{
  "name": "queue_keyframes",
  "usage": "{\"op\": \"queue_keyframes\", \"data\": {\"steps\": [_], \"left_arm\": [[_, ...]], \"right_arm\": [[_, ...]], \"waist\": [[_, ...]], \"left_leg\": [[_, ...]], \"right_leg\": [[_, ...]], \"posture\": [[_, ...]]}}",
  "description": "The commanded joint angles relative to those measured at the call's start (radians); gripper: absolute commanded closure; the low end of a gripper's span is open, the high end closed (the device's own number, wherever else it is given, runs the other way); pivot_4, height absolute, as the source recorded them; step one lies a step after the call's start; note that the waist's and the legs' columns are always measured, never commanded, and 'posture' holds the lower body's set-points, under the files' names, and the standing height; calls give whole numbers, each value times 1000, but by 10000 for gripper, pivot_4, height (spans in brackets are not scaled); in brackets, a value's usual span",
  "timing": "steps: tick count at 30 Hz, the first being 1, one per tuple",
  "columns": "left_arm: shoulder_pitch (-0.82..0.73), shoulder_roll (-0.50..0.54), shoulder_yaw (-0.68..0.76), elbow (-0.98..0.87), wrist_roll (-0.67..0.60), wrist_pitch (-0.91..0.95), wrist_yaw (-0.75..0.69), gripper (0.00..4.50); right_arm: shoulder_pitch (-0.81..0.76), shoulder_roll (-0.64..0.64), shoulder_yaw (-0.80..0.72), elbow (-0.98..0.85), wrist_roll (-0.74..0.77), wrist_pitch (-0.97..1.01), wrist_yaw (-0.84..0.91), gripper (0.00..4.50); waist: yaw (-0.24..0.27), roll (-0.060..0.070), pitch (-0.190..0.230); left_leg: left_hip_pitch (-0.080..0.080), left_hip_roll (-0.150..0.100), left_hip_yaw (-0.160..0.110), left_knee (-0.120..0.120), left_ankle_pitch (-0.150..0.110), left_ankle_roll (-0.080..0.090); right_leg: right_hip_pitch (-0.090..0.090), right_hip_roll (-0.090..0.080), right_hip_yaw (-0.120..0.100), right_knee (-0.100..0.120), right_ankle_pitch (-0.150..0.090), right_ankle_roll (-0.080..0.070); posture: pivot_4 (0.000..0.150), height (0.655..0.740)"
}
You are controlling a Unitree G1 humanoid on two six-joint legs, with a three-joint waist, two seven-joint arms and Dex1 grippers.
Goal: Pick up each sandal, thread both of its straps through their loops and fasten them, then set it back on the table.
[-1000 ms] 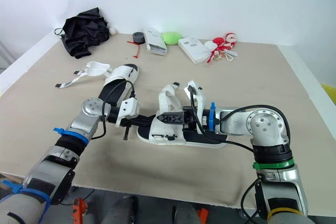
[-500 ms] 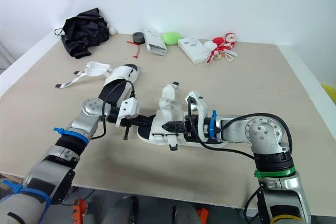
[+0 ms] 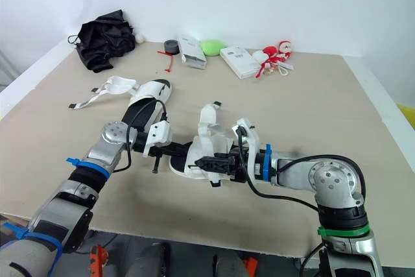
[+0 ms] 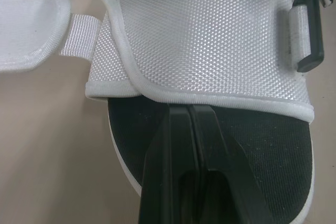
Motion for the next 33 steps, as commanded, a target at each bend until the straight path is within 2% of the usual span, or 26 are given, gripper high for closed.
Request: {"op": "queue_keyframes", "data": {"steps": [1, 6, 9, 12, 16, 20, 27, 33], "left_arm": [[57, 6, -81, 71, 81, 30, -11, 45000], [60, 5, -82, 68, 80, 31, -12, 45000], [59, 4, -81, 69, 80, 31, -11, 45000], [62, 5, -81, 68, 79, 29, -13, 45000], [60, 2, -83, 71, 79, 23, -15, 45000], [53, -2, -91, 77, 87, 10, -17, 45000], [51, -3, -91, 75, 89, 9, -19, 45000], [53, -1, -91, 74, 89, 6, -17, 45000]], "right_arm": [[-24, -46, -95, -22, 67, -29, 39, 931], [45, -152, -230, -119, 156, -73, 139, 931], [165, -230, -245, -264, 111, -93, 227, 931], [272, -276, -192, -375, 31, -123, 244, 931], [326, -275, -52, -379, -184, -187, 201, 931], [325, -259, 16, -332, -287, -229, 210, 931], [302, -229, 53, -308, -323, -247, 245, 931], [257, -174, 64, -303, -284, -228, 247, 931]], "waist": [[0, 0, 0], [1, 0, 1], [3, 0, 1], [0, 2, 0], [-2, 1, 0], [-1, 0, 1], [0, -1, 1], [0, -1, 1]], "left_leg": [[0, 0, 0, 0, 0, 0], [0, 0, -1, 0, 0, 0], [0, 0, -1, -1, 0, 0], [0, 0, -1, -1, 0, -1], [1, 0, -1, 1, 0, -1], [0, -1, 1, 1, 0, -1], [0, -1, -1, 0, -1, -1], [0, -1, -1, 1, -1, -1]], "right_leg": [[0, 0, 0, 0, 0, 0], [0, 0, 0, 0, 0, 0], [1, 0, -1, 0, -1, 0], [1, 0, -1, 0, -3, -1], [1, 0, -1, 0, -4, -6], [0, -1, 1, 0, -5, -6], [1, 0, 0, 0, -5, -4], [1, 0, 0, 0, -5, -5]], "posture": [[1500, 7322], [1500, 7322], [1500, 7322], [1500, 7322], [1500, 7322], [1500, 7322], [1500, 7322], [1500, 7322]]}}
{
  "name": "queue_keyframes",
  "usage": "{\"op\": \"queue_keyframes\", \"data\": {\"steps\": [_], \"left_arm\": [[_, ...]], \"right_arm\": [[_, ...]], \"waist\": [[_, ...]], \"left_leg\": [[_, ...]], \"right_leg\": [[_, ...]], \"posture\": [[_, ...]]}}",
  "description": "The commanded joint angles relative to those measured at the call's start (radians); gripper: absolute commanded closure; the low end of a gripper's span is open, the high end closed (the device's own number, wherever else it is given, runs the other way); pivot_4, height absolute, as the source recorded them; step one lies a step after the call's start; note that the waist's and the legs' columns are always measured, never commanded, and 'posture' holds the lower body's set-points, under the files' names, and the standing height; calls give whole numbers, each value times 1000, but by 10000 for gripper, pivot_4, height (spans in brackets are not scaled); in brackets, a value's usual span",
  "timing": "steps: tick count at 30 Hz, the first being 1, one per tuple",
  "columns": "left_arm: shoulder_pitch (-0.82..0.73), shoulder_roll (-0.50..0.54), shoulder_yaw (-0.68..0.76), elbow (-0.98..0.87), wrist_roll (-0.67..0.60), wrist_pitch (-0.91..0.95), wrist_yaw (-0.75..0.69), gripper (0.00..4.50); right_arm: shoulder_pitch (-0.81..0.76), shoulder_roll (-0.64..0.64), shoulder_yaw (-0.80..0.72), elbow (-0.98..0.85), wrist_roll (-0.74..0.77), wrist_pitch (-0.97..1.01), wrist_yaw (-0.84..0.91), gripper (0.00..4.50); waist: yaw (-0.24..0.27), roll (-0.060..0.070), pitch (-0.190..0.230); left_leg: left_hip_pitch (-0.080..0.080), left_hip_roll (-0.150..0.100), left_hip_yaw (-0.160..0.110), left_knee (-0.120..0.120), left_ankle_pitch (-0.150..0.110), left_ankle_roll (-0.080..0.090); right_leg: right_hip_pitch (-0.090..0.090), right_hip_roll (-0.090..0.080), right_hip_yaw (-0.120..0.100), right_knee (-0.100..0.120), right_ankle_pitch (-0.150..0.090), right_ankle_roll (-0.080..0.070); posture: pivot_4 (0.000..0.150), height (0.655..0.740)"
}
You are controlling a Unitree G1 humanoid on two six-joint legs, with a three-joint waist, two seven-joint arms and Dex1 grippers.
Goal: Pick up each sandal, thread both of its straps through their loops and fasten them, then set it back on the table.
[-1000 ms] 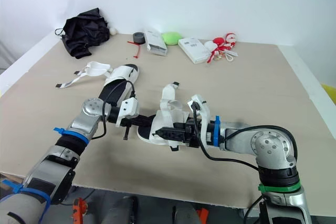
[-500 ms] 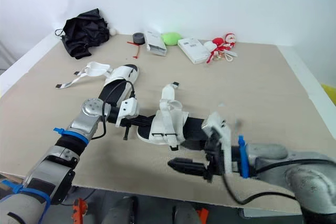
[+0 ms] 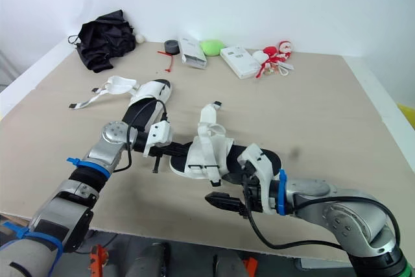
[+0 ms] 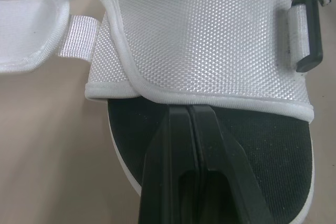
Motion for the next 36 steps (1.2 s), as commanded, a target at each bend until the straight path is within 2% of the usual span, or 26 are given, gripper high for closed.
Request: {"op": "queue_keyframes", "data": {"steps": [1, 3, 5, 10, 20, 23, 28, 32, 36], "left_arm": [[55, 2, -91, 67, 87, 23, -14, 45000], [55, 2, -90, 68, 87, 23, -13, 45000], [56, 2, -89, 68, 87, 24, -12, 45000], [56, 3, -88, 67, 87, 23, -10, 45000], [46, 21, -110, 78, 119, -22, -13, 45000], [38, 28, -128, 97, 140, -57, -13, 45000], [26, 28, -139, 124, 152, -88, -11, 45000], [26, 26, -141, 132, 155, -99, -8, 45000], [29, 23, -144, 135, 157, -106, -5, 45000]], "right_arm": [[-31, 17, -13, -8, 29, 5, 5, 3033], [-43, 30, -10, 1, 36, 12, 1, 8442], [-50, 38, -9, 1, 41, 13, 5, 17261], [-47, 42, -7, -16, 49, 14, 21, 44617], [-26, 34, -41, -61, 162, 7, 76, 44915], [-70, 62, -84, -42, 282, -18, 66, 44915], [-211, 121, -122, 82, 385, -47, -61, 44915], [-306, 167, -123, 173, 394, -61, -162, 44915], [-377, 221, -119, 261, 376, -62, -259, 44915]], "waist": [[0, 0, 0], [0, 0, 0], [0, 0, 0], [0, 0, 0], [0, 0, 0], [-1, 0, 0], [-3, -1, 0], [-2, 0, 0], [-2, 0, 0]], "left_leg": [[0, 0, 0, 0, 0, 0], [0, 0, 0, 0, 0, 0], [0, 0, 0, 0, 0, 0], [0, 0, 0, 0, 0, 0], [0, 0, 0, 0, 0, 0], [0, 0, 0, 0, 0, 0], [1, 1, 0, 0, 0, 0], [1, 2, 1, 0, 0, 0], [1, 2, 0, 0, 0, 1]], "right_leg": [[0, 0, 0, 0, 0, 0], [0, 0, 0, 0, 0, 1], [0, 0, 0, 0, 2, 4], [0, 0, 0, 0, 2, 4], [0, 0, 0, 0, 2, 5], [0, 1, 0, 0, 3, 5], [1, 1, 0, 0, 3, 1], [1, 1, 0, 0, 3, 0], [1, 2, 0, 0, 5, 4]], "posture": [[1500, 7322], [1500, 7322], [1500, 7322], [1500, 7322], [1500, 7322], [1500, 7322], [1500, 7322], [1500, 7322], [1500, 7322]]}}
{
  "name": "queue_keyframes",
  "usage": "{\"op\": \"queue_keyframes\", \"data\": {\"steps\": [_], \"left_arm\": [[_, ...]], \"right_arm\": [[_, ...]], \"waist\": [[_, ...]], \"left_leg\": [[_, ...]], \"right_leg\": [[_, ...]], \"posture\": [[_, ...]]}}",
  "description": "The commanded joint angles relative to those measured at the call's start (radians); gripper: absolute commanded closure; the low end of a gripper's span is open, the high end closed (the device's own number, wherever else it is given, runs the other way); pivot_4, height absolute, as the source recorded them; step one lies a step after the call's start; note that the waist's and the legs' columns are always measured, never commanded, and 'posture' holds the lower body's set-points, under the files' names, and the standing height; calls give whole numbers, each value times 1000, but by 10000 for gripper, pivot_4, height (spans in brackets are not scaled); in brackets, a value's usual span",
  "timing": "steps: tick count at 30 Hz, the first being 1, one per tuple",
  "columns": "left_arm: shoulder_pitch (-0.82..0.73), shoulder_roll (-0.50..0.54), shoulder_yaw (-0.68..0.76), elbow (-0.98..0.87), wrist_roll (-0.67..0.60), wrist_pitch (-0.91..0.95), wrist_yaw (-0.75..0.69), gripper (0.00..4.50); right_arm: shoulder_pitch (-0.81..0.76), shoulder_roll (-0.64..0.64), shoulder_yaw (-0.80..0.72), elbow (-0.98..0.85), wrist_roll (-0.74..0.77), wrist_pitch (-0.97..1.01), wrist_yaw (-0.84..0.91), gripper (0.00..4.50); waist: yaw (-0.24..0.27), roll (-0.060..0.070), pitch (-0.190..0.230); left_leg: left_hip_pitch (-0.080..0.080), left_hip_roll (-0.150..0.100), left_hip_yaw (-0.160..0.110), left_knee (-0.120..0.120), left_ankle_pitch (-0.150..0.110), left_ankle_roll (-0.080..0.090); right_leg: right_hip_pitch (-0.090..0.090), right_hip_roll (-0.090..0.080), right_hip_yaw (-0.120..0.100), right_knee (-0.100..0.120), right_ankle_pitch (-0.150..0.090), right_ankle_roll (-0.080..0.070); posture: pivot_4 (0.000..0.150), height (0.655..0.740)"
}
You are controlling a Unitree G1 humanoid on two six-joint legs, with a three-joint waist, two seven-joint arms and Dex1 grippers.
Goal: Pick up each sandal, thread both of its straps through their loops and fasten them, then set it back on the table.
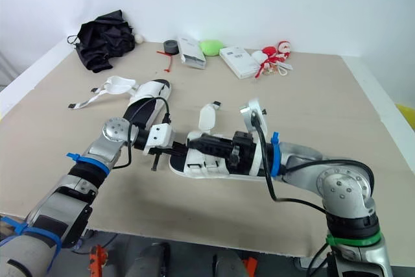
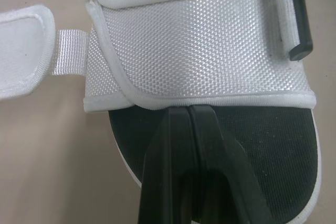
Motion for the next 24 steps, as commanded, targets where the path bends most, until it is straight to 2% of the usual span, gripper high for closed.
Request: {"op": "queue_keyframes", "data": {"steps": [1, 5, 10, 17, 20, 24], "left_arm": [[69, 4, -104, 92, 114, 24, -8, 45000], [75, 1, -106, 84, 113, 25, -5, 45000], [80, 2, -104, 81, 110, 27, 0, 45000], [81, -1, -101, 77, 103, 34, -1, 45000], [79, -2, -100, 78, 101, 35, -2, 45000], [79, -2, -97, 77, 99, 37, -2, 45000]], "right_arm": [[-74, 38, -31, 62, -3, -34, -85, 44915], [-102, 67, -19, 203, -113, -21, -183, 44915], [-87, 89, -33, 319, -120, 61, -244, 44915], [-101, 139, -94, 438, -173, 65, -322, 44915], [-115, 155, -115, 487, -195, 78, -367, 34462], [-126, 172, -131, 487, -227, 86, -377, 14378]], "waist": [[-1, 0, 0], [0, 0, 0], [0, 2, -1], [0, 2, -3], [0, 2, -4], [0, 4, -5]], "left_leg": [[0, 0, 0, 0, 0, 0], [0, 1, 1, 0, 0, 1], [0, 1, 2, 0, 1, 2], [1, 0, 2, 0, 1, 2], [1, 0, 2, 0, 1, 2], [1, 0, 3, 0, 1, 2]], "right_leg": [[0, 0, 0, 0, 0, 0], [0, 0, 0, 0, 1, -1], [0, 0, 1, 0, 0, -3], [1, 0, 1, 0, 2, 0], [1, 0, 1, 0, 2, 0], [1, 0, 1, 0, 2, 0]], "posture": [[1500, 7322], [1500, 7322], [1500, 7322], [1500, 7322], [1500, 7322], [1500, 7322]]}}
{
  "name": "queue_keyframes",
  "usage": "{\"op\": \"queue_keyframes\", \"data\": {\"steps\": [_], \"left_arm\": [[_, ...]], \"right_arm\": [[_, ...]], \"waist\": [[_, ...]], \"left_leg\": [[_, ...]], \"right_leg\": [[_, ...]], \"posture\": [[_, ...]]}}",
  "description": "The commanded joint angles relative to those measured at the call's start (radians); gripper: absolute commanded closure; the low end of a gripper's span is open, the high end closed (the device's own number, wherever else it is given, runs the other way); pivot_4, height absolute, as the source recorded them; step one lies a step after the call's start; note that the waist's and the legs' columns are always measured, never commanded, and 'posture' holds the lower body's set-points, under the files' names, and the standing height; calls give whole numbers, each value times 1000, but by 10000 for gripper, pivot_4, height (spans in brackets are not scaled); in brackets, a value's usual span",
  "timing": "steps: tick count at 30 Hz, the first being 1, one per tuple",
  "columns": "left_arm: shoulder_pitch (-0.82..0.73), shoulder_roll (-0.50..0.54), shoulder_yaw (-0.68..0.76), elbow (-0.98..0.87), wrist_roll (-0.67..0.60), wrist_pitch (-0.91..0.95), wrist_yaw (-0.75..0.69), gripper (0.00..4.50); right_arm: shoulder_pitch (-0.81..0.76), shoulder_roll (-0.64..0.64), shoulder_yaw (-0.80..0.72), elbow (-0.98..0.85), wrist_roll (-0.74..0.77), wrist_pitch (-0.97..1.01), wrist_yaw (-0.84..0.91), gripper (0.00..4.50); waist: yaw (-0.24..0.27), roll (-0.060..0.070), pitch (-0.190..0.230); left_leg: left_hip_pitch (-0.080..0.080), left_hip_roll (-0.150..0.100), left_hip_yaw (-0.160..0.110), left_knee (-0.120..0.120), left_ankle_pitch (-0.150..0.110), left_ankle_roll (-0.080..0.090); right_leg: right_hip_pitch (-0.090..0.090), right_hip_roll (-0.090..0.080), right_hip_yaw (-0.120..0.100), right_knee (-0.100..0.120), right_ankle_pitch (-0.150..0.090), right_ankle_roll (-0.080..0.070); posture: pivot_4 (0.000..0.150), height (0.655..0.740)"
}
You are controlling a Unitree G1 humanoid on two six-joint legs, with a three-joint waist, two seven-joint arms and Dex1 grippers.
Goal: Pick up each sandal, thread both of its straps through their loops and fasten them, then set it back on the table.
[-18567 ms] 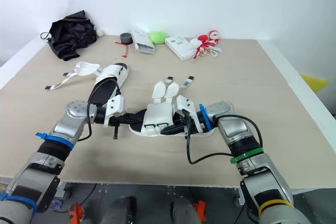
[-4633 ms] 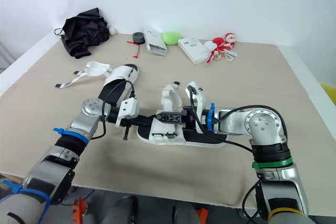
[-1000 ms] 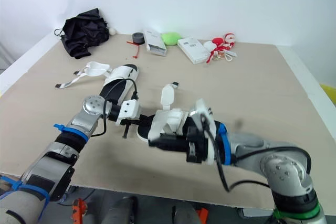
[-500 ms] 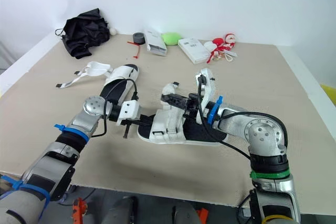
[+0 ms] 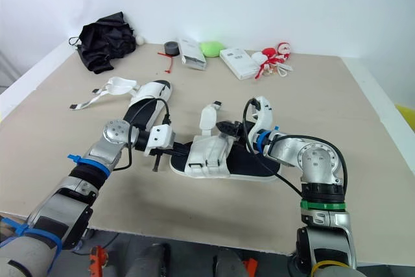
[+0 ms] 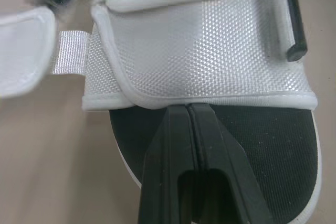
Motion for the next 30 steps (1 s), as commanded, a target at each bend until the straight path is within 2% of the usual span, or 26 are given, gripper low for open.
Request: {"op": "queue_keyframes", "data": {"steps": [1, 3, 4, 10, 16, 24, 30], "left_arm": [[68, 4, -97, 75, 98, 43, -24, 45000], [70, 4, -96, 74, 97, 44, -24, 45000], [71, 4, -95, 73, 96, 44, -24, 45000], [73, 5, -95, 69, 94, 47, -26, 45000], [73, 4, -98, 70, 95, 45, -31, 45000], [72, 2, -97, 69, 96, 46, -30, 45000], [80, 8, -93, 60, 92, 50, -28, 45000]], "right_arm": [[-18, 21, -37, -12, -25, 10, -16, 10550], [-27, 28, -43, 2, -51, 15, -35, 1003], [-30, 29, -44, 8, -67, 13, -34, 396], [-87, -6, -62, 35, -143, -16, 40, 396], [-274, -84, -96, 135, -171, -11, 181, 396], [-343, -53, 11, 141, -216, 118, 300, 396], [-342, -34, 109, 163, -334, 88, 384, 396]], "waist": [[0, 2, -1], [0, 2, -1], [0, 2, -1], [0, 2, -1], [-1, 8, 0], [0, 9, 0], [0, 9, 0]], "left_leg": [[0, 0, 0, 0, 0, 0], [0, 0, 0, 0, 0, 0], [0, 0, -1, 0, 0, 0], [0, 0, 0, 0, 0, 0], [0, 0, 1, 0, 0, 0], [0, 0, 0, -2, 0, 0], [-1, -1, 0, -1, 0, 0]], "right_leg": [[0, 0, 0, 0, 0, 0], [0, 1, 0, 0, 0, 1], [0, 1, 0, 0, 0, 0], [0, 0, 0, 0, 0, 0], [-1, 0, 1, 0, 0, 1], [-1, 0, 0, 0, -1, 0], [-1, 0, 0, 0, -1, 1]], "posture": [[1500, 7322], [1500, 7322], [1500, 7322], [1500, 7322], [1500, 7322], [1500, 7322], [1500, 7322]]}}
